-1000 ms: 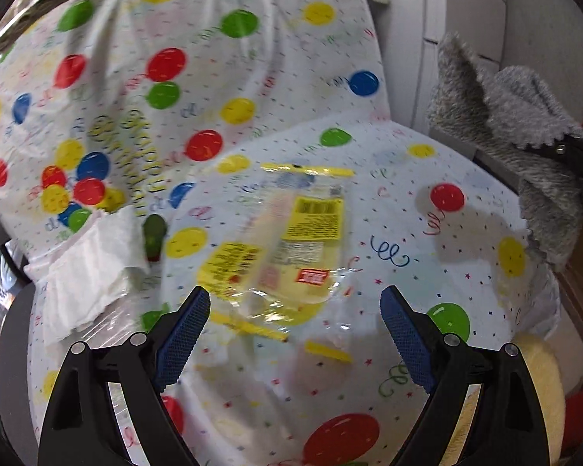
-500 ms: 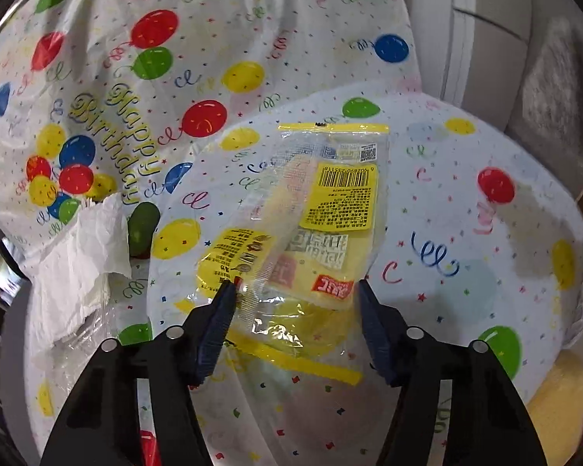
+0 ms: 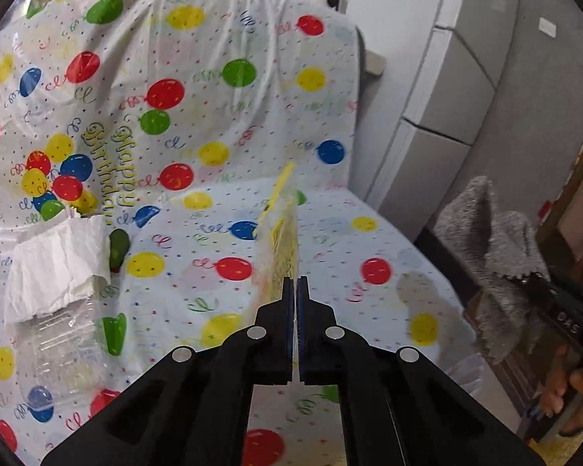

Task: Collect trash
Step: 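Carry the grey cloth and yellow wrapper to the bin and release both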

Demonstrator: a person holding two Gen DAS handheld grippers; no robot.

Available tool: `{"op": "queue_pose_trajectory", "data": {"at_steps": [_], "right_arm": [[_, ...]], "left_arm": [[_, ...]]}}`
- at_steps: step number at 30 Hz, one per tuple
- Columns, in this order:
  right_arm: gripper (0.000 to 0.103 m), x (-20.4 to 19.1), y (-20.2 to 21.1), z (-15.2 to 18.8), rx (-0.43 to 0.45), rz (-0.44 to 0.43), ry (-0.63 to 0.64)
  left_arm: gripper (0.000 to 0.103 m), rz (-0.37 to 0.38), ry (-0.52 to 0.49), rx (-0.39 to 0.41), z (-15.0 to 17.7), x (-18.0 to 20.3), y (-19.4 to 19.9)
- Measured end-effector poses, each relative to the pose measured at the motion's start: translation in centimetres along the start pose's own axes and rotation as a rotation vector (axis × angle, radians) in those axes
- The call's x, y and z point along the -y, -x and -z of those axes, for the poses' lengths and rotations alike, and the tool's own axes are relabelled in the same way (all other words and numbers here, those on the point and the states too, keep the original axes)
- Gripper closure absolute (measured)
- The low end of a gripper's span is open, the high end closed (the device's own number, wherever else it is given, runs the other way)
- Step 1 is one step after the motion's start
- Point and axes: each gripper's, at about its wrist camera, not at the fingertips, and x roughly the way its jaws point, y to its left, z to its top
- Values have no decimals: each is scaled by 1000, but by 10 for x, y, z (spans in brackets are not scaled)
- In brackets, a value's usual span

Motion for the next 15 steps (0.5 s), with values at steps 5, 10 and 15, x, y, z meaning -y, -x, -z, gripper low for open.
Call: {"op": "queue_pose_trajectory", "data": {"at_steps": [5, 10, 15], "right_arm": [[80, 21, 19, 10, 9, 45, -42], [80, 41, 40, 20, 25, 97, -66], [80, 69, 63, 32, 44, 171, -104]], "left_arm": [[102, 66, -28, 29, 6, 28, 11], [102, 131, -64, 38, 10, 53, 15], [102, 203, -165, 44, 11, 100, 18]]}}
